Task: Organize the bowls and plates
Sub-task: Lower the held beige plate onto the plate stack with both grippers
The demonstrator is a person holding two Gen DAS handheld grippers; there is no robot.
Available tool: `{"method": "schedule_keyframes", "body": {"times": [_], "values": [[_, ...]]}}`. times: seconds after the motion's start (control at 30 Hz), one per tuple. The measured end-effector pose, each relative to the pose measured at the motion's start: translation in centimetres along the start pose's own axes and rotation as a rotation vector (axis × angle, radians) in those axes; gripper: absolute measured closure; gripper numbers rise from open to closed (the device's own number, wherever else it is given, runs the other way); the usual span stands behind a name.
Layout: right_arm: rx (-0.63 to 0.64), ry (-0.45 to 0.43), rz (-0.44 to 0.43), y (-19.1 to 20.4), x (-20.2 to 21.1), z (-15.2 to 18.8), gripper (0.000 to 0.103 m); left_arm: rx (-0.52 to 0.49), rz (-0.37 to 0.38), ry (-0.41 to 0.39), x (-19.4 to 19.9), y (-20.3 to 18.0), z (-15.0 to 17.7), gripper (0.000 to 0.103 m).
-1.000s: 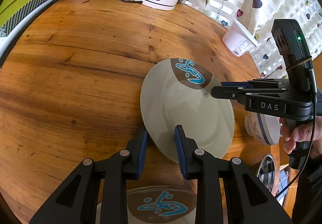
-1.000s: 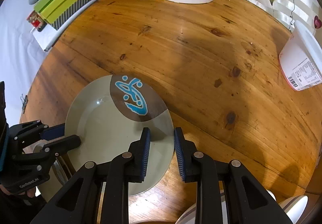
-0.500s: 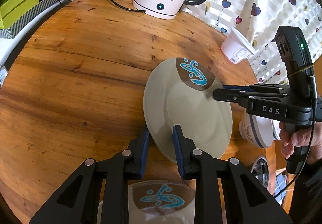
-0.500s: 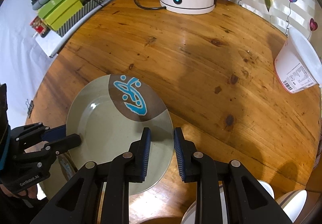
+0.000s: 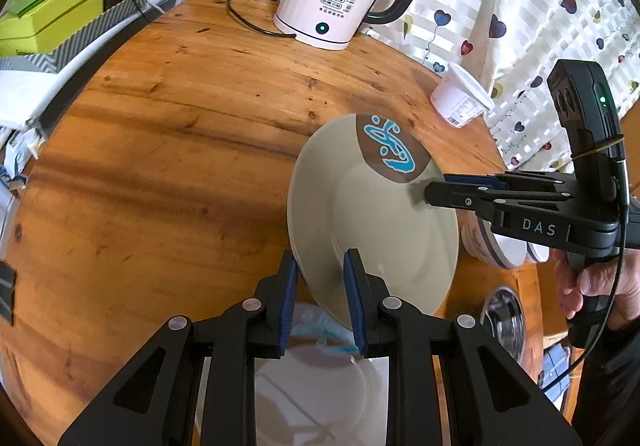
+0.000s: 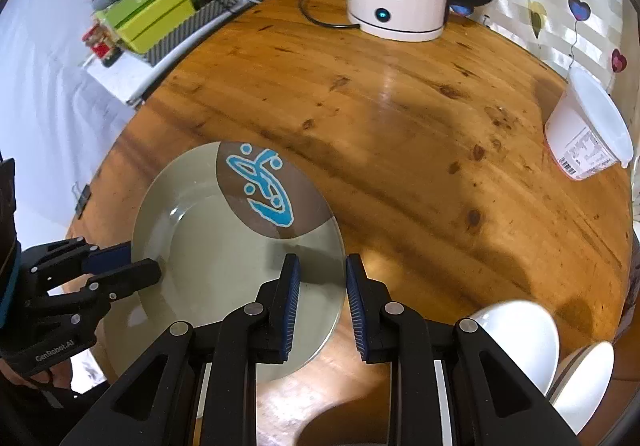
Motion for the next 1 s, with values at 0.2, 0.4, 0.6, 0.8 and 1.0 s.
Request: {"method": "schedule_keyframes", "body": {"times": [0.2, 0.4, 0.6, 0.8, 1.0], "values": [[0.023, 0.0, -0.009, 2.1, 0.6, 2.1, 0.08, 0.01, -0.017, -0.011, 2.1, 0.2, 2.1, 0.079], [0.047, 0.015, -0.01, 3.9, 0.4, 4.5, 0.08, 0.032, -0.027, -0.003, 3.3, 0.6, 4.6, 0.079], [0.074, 0.041, -0.013, 5.7, -0.4, 6.8, 0.08, 0.058, -0.043, 0.007, 4.1, 1.4, 7.0, 0.079], [0.082, 0.062, -0.021, 6.7, -1.2, 8.6, 0.08, 0.072, -0.057, 0.01, 4.8, 1.9, 8.4, 0.079], [0.085, 0.071, -0.022, 7.3, -1.4, 9.6, 0.08, 0.079, -0.06, 0.018, 4.8, 2.3, 9.4, 0.079]]}}
Point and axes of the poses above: each gripper's, at about its wrist camera, not at the fingertips, and x roughly against the way its jaws point, y to its left, z to its underside, the point moved 8 cm from there along -x, roughly the way its jaws point, and after that the axes turned 15 degrees about -x, right-handed, at the moved point
